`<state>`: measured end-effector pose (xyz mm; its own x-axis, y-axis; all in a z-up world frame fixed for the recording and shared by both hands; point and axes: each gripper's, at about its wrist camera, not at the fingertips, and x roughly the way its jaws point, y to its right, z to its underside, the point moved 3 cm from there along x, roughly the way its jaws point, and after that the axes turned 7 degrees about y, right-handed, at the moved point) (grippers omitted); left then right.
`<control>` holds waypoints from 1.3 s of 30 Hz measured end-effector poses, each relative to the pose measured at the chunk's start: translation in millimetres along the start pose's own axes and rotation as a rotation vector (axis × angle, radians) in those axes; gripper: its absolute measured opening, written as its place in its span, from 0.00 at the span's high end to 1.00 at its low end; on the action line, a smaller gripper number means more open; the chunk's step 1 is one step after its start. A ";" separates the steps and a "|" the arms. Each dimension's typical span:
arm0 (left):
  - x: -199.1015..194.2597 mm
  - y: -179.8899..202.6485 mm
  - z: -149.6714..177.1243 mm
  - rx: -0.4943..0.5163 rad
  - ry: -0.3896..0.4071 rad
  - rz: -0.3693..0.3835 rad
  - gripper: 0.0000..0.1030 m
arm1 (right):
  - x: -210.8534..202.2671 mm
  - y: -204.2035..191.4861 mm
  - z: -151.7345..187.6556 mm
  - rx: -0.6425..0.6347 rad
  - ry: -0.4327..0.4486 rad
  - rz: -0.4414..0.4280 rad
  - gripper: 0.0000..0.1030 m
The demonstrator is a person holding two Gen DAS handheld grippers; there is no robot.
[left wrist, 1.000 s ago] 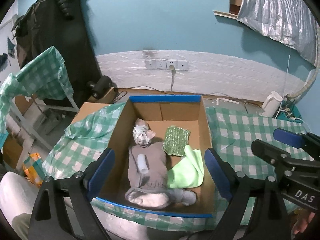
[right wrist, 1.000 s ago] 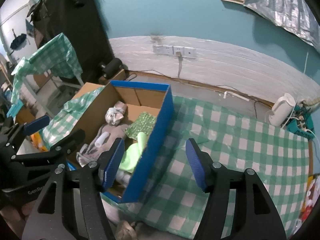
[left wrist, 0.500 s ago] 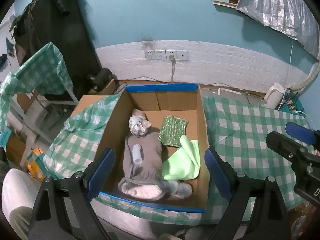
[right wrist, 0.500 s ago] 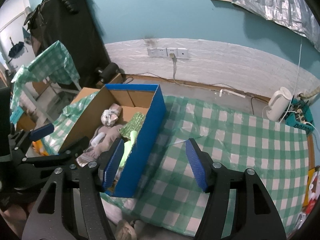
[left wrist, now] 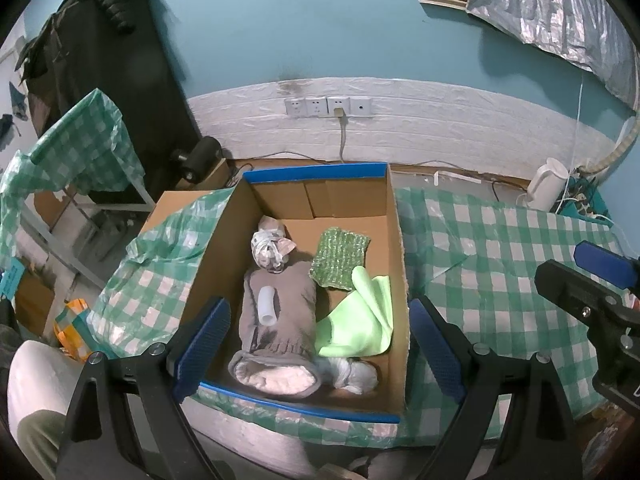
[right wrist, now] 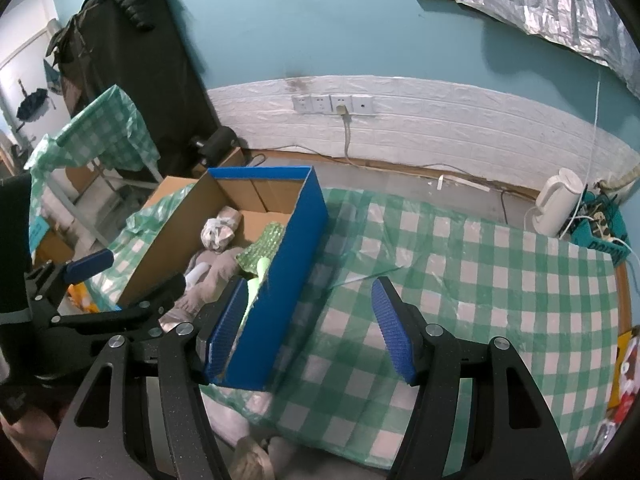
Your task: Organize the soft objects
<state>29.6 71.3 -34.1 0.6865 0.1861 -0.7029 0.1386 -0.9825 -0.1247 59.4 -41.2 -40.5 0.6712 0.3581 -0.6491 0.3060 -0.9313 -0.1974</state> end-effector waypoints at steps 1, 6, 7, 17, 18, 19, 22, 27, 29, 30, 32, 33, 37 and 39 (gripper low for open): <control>0.0 0.8 0.3 0.003 0.000 0.000 0.11 | 0.1 0.3 0.0 0.000 0.000 0.002 0.37; 0.1 2.6 0.8 0.006 -0.001 -0.001 0.11 | -0.1 1.4 -0.4 -0.001 -0.001 0.000 0.37; 0.1 2.7 0.7 0.005 -0.001 -0.002 0.11 | -0.6 1.5 0.4 -0.002 -0.002 0.000 0.37; 1.1 3.5 2.4 0.011 -0.009 -0.002 0.11 | -1.1 0.8 -0.9 0.002 0.001 -0.003 0.37; 1.0 3.9 2.9 0.013 -0.009 -0.001 0.11 | -1.8 0.7 -0.4 0.001 0.002 -0.003 0.37; 0.7 4.2 3.3 0.014 -0.008 -0.001 0.11 | -1.9 0.3 -0.3 0.002 0.001 -0.003 0.37; 1.2 4.3 2.8 0.013 -0.009 -0.003 0.11 | -3.0 -0.7 0.1 0.001 0.000 -0.004 0.37; 1.1 3.6 3.3 0.012 -0.009 -0.004 0.11 | -3.7 -2.3 0.4 0.001 -0.004 -0.006 0.37; 0.7 2.4 3.2 0.011 -0.008 -0.003 0.11 | -3.4 -4.3 -0.6 0.000 -0.007 -0.008 0.37; 0.3 2.5 3.8 0.010 -0.008 -0.003 0.11 | -3.5 -4.6 -1.0 0.000 -0.007 -0.008 0.37; 0.7 2.3 3.2 0.012 -0.009 -0.003 0.11 | -3.4 -4.6 -0.9 -0.001 -0.008 -0.008 0.37; 0.5 2.3 3.4 0.012 -0.009 -0.003 0.11 | -4.1 -5.2 -0.9 -0.001 -0.008 -0.009 0.37; 0.8 2.4 3.1 0.012 -0.009 -0.003 0.11 | -3.5 -4.8 -0.6 -0.001 -0.011 -0.007 0.37; 0.6 2.4 3.3 0.011 -0.010 -0.003 0.11 | -2.9 -5.2 -1.1 -0.001 -0.010 -0.007 0.37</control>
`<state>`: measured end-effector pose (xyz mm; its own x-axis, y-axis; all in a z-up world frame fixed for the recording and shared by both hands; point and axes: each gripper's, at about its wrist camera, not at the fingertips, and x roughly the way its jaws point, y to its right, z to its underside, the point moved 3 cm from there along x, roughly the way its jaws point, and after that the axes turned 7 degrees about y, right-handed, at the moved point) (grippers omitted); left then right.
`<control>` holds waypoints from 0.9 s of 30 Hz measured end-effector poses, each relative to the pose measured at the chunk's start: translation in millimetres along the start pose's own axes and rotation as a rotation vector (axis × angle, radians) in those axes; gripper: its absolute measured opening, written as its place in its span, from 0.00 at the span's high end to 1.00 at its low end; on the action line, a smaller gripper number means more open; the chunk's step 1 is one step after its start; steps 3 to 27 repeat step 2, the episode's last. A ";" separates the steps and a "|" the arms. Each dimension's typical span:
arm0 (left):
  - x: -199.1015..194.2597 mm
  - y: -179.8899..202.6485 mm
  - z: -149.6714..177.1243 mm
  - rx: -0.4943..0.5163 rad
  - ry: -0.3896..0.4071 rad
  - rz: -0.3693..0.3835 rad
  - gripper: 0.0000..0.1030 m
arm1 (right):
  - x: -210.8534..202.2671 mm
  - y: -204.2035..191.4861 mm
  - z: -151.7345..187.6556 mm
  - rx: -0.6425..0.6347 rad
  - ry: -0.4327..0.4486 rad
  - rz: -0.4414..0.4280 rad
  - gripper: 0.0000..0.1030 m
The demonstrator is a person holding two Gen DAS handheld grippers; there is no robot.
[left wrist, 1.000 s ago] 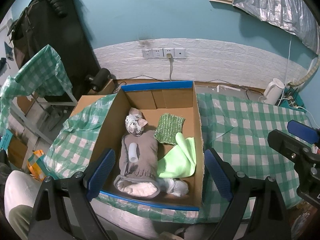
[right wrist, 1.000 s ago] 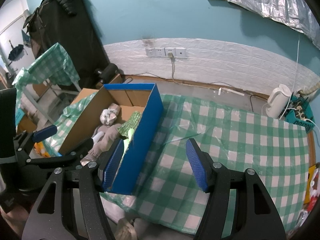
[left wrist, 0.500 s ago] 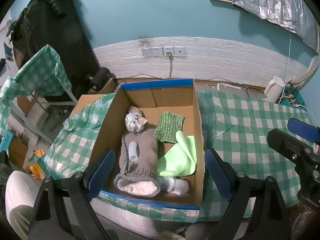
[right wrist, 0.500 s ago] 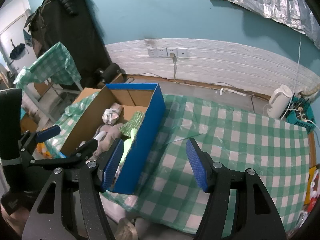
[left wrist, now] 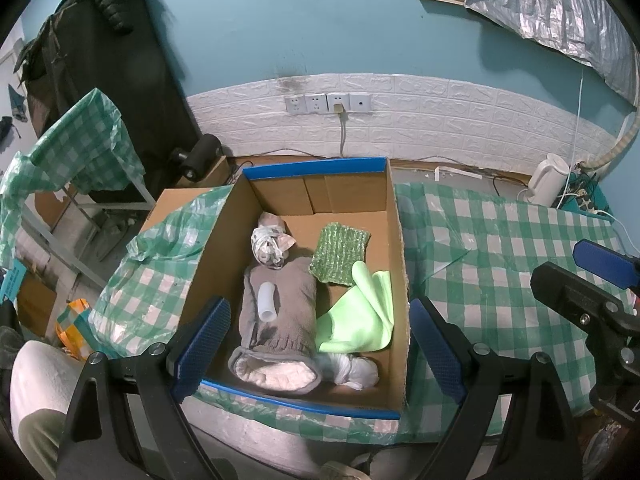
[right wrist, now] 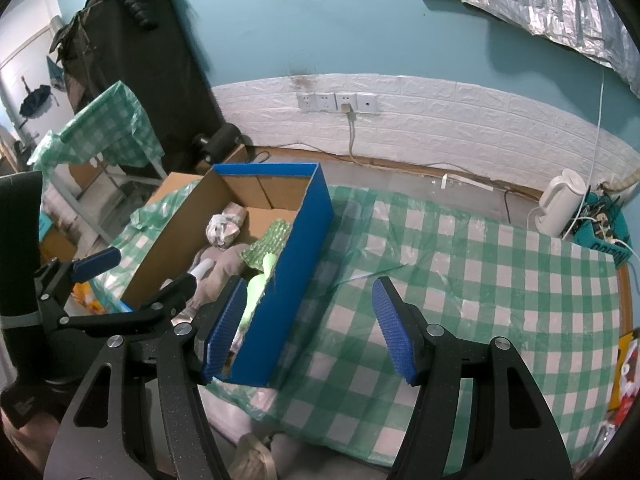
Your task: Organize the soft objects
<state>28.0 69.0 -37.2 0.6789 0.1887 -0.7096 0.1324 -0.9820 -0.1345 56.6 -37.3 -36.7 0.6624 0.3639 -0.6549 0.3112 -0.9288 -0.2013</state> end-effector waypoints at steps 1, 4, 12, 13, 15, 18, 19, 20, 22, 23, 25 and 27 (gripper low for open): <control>0.0 0.1 -0.1 0.001 0.000 -0.001 0.11 | -0.3 -0.4 -0.1 0.000 0.000 -0.001 0.37; -0.6 -0.1 0.3 0.001 -0.001 -0.001 0.11 | -0.7 -0.8 -0.2 -0.001 0.001 -0.002 0.37; -0.6 -0.1 0.3 0.001 -0.001 -0.001 0.11 | -0.7 -0.8 -0.2 -0.001 0.001 -0.002 0.37; -0.6 -0.1 0.3 0.001 -0.001 -0.001 0.11 | -0.7 -0.8 -0.2 -0.001 0.001 -0.002 0.37; -0.6 -0.1 0.3 0.001 -0.001 -0.001 0.11 | -0.7 -0.8 -0.2 -0.001 0.001 -0.002 0.37; -0.6 -0.1 0.3 0.001 -0.001 -0.001 0.11 | -0.7 -0.8 -0.2 -0.001 0.001 -0.002 0.37; -0.6 -0.1 0.3 0.001 -0.001 -0.001 0.11 | -0.7 -0.8 -0.2 -0.001 0.001 -0.002 0.37; -0.6 -0.1 0.3 0.001 -0.001 -0.001 0.11 | -0.7 -0.8 -0.2 -0.001 0.001 -0.002 0.37; -0.6 -0.1 0.3 0.001 -0.001 -0.001 0.11 | -0.7 -0.8 -0.2 -0.001 0.001 -0.002 0.37; -0.6 -0.1 0.3 0.001 -0.001 -0.001 0.11 | -0.7 -0.8 -0.2 -0.001 0.001 -0.002 0.37; -0.6 -0.1 0.3 0.001 -0.001 -0.001 0.11 | -0.7 -0.8 -0.2 -0.001 0.001 -0.002 0.37; -0.6 -0.1 0.3 0.001 -0.001 -0.001 0.11 | -0.7 -0.8 -0.2 -0.001 0.001 -0.002 0.37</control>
